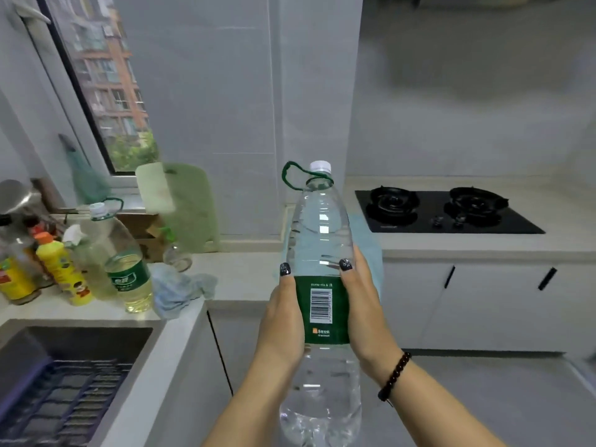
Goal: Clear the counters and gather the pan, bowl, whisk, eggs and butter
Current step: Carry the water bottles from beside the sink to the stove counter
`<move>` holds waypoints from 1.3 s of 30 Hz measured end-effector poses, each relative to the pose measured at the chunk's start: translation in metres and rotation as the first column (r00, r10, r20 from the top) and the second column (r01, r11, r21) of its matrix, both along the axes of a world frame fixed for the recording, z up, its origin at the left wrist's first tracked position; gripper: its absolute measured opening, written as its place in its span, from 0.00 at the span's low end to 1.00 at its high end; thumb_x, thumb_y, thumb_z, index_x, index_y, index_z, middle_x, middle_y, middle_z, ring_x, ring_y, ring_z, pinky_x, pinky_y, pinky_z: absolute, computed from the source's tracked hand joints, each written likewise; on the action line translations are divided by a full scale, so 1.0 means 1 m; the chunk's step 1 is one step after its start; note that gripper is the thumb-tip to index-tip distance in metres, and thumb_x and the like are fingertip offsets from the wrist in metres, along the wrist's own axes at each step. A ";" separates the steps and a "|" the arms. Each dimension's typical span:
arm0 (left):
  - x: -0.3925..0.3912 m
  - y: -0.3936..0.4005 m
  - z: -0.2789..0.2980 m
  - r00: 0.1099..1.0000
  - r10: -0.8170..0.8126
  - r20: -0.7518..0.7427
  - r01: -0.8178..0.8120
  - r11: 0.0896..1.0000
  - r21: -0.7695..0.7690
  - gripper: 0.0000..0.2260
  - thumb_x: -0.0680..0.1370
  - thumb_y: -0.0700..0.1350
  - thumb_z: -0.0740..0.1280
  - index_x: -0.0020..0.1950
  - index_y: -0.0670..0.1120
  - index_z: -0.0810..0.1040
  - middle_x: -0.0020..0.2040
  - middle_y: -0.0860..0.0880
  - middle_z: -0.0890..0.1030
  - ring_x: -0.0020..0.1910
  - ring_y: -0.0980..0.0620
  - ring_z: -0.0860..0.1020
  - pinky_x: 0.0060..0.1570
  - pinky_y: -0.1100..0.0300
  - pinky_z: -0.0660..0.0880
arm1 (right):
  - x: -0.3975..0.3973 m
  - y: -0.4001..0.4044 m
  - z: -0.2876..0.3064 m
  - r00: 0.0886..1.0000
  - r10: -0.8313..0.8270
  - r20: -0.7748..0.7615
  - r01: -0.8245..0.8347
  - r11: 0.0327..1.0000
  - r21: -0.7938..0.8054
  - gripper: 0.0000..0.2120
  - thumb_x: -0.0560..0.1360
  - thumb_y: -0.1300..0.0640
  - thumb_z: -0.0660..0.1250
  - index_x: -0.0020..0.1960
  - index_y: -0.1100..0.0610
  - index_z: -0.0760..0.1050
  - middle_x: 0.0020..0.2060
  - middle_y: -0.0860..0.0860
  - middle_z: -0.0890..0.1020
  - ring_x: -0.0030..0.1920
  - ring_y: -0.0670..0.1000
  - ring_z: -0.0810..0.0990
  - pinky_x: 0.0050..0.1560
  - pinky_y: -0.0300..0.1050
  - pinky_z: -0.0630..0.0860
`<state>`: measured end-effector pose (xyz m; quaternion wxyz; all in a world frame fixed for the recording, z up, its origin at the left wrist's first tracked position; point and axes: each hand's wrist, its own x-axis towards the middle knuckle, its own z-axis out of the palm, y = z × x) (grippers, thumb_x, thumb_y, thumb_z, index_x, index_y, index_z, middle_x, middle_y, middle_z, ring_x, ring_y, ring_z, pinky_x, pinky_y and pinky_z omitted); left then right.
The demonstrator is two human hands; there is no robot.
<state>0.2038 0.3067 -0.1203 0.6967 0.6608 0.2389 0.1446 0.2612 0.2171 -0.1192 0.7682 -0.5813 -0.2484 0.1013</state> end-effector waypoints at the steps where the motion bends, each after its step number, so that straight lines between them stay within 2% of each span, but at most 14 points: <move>1: 0.019 -0.001 0.000 1.000 -0.019 -0.005 0.019 1.000 0.008 0.29 0.77 0.69 0.47 0.52 0.52 0.81 0.48 0.47 0.85 0.49 0.47 0.83 0.54 0.44 0.79 | 0.016 -0.003 0.000 1.000 -0.020 -0.005 0.020 1.000 0.008 0.20 0.81 0.53 0.55 0.73 0.46 0.62 0.57 0.41 0.80 0.58 0.44 0.79 0.57 0.38 0.76; 3: 0.063 -0.009 0.000 0.998 -0.054 -0.014 0.054 0.998 0.022 0.31 0.76 0.70 0.46 0.52 0.51 0.81 0.48 0.46 0.84 0.48 0.47 0.83 0.52 0.44 0.80 | 0.055 -0.014 0.000 0.996 -0.086 0.013 0.086 0.996 0.006 0.19 0.82 0.53 0.54 0.72 0.45 0.63 0.58 0.42 0.80 0.59 0.45 0.79 0.59 0.42 0.76; 5: 0.094 -0.017 0.001 0.995 -0.093 -0.024 0.094 0.995 0.023 0.34 0.71 0.74 0.46 0.51 0.52 0.81 0.48 0.47 0.84 0.49 0.47 0.83 0.54 0.43 0.78 | 0.082 -0.023 0.003 0.993 -0.121 -0.002 0.121 0.993 0.008 0.18 0.82 0.54 0.54 0.72 0.44 0.64 0.59 0.45 0.80 0.59 0.48 0.79 0.60 0.46 0.75; 7: 0.129 -0.034 0.001 0.987 -0.152 -0.046 0.153 0.988 0.020 0.36 0.66 0.76 0.46 0.51 0.54 0.82 0.48 0.49 0.85 0.50 0.48 0.83 0.57 0.45 0.77 | 0.113 -0.043 0.003 0.984 -0.176 -0.029 0.177 0.984 0.023 0.19 0.82 0.56 0.54 0.72 0.45 0.64 0.58 0.45 0.81 0.58 0.48 0.80 0.57 0.42 0.77; 11: 0.185 -0.074 -0.002 0.963 -0.255 -0.090 0.257 0.966 0.014 0.34 0.70 0.75 0.44 0.49 0.56 0.82 0.47 0.50 0.85 0.49 0.48 0.83 0.54 0.46 0.78 | 0.161 -0.088 -0.002 0.962 -0.270 -0.040 0.270 0.963 0.003 0.20 0.82 0.58 0.53 0.73 0.47 0.62 0.53 0.39 0.82 0.54 0.41 0.81 0.49 0.33 0.76; 14: 0.227 -0.114 -0.001 0.942 -0.327 -0.080 0.329 0.944 0.013 0.34 0.69 0.76 0.45 0.49 0.57 0.82 0.47 0.50 0.85 0.49 0.49 0.83 0.55 0.45 0.78 | 0.196 -0.129 -0.003 0.943 -0.330 -0.035 0.330 0.944 -0.010 0.19 0.82 0.59 0.53 0.72 0.48 0.63 0.50 0.37 0.82 0.52 0.39 0.80 0.47 0.30 0.75; 16: 0.251 -0.141 -0.002 0.938 -0.341 -0.062 0.342 0.940 -0.001 0.31 0.73 0.73 0.47 0.48 0.55 0.82 0.46 0.50 0.85 0.48 0.49 0.84 0.55 0.45 0.78 | 0.217 -0.155 -0.004 0.934 -0.355 -0.024 0.355 0.935 -0.014 0.18 0.82 0.59 0.53 0.70 0.48 0.65 0.49 0.35 0.82 0.51 0.36 0.80 0.47 0.28 0.74; 19: 0.288 -0.186 -0.001 0.936 -0.349 -0.046 0.348 0.937 -0.022 0.27 0.80 0.64 0.48 0.48 0.51 0.83 0.43 0.48 0.86 0.46 0.48 0.84 0.52 0.47 0.80 | 0.251 -0.200 -0.003 0.928 -0.371 -0.023 0.370 0.929 -0.024 0.19 0.82 0.59 0.53 0.70 0.47 0.65 0.50 0.36 0.82 0.51 0.38 0.80 0.46 0.29 0.74; 23: 0.346 -0.258 0.006 0.930 -0.367 -0.027 0.365 0.930 -0.045 0.23 0.82 0.60 0.50 0.44 0.52 0.82 0.42 0.48 0.86 0.46 0.45 0.84 0.47 0.50 0.80 | 0.306 -0.272 0.006 0.919 -0.394 0.011 0.394 0.917 -0.061 0.19 0.82 0.59 0.53 0.72 0.48 0.64 0.53 0.39 0.82 0.53 0.39 0.80 0.47 0.29 0.74; 29: 0.414 -0.338 0.015 0.889 -0.458 0.008 0.458 0.889 -0.030 0.22 0.82 0.58 0.49 0.42 0.54 0.79 0.45 0.47 0.85 0.46 0.47 0.84 0.49 0.49 0.80 | 0.374 -0.352 0.012 0.898 -0.439 0.023 0.439 0.893 -0.098 0.19 0.82 0.58 0.53 0.71 0.48 0.65 0.55 0.43 0.81 0.54 0.43 0.80 0.50 0.35 0.76; 33: 0.462 -0.373 0.016 0.862 -0.507 -0.026 0.507 0.862 -0.008 0.20 0.76 0.61 0.51 0.41 0.51 0.77 0.45 0.44 0.85 0.48 0.43 0.83 0.51 0.42 0.79 | 0.416 -0.386 0.010 0.868 -0.497 0.009 0.494 0.862 -0.111 0.17 0.82 0.57 0.54 0.69 0.45 0.66 0.49 0.37 0.82 0.49 0.39 0.81 0.44 0.30 0.75; 35: 0.488 -0.383 0.010 0.862 -0.504 -0.050 0.505 0.863 -0.011 0.22 0.78 0.62 0.49 0.41 0.53 0.79 0.44 0.45 0.85 0.47 0.44 0.84 0.51 0.43 0.79 | 0.438 -0.397 0.006 0.852 -0.523 0.011 0.519 0.843 -0.142 0.17 0.82 0.55 0.54 0.69 0.43 0.65 0.47 0.36 0.82 0.47 0.39 0.81 0.44 0.32 0.75; 37: 0.515 -0.394 0.004 0.846 -0.528 -0.072 0.529 0.849 -0.007 0.24 0.80 0.62 0.48 0.43 0.53 0.80 0.44 0.46 0.85 0.47 0.44 0.84 0.53 0.44 0.80 | 0.462 -0.406 0.000 0.829 -0.559 0.003 0.551 0.816 -0.176 0.17 0.82 0.54 0.54 0.69 0.42 0.64 0.46 0.38 0.82 0.46 0.41 0.81 0.45 0.36 0.75; 39: 0.548 -0.404 -0.002 0.828 -0.555 -0.082 0.557 0.831 -0.002 0.26 0.78 0.62 0.49 0.50 0.47 0.79 0.46 0.42 0.84 0.46 0.44 0.83 0.52 0.47 0.78 | 0.491 -0.416 -0.006 0.803 -0.595 -0.002 0.585 0.790 -0.186 0.16 0.82 0.54 0.54 0.67 0.44 0.66 0.44 0.41 0.83 0.43 0.42 0.81 0.43 0.38 0.75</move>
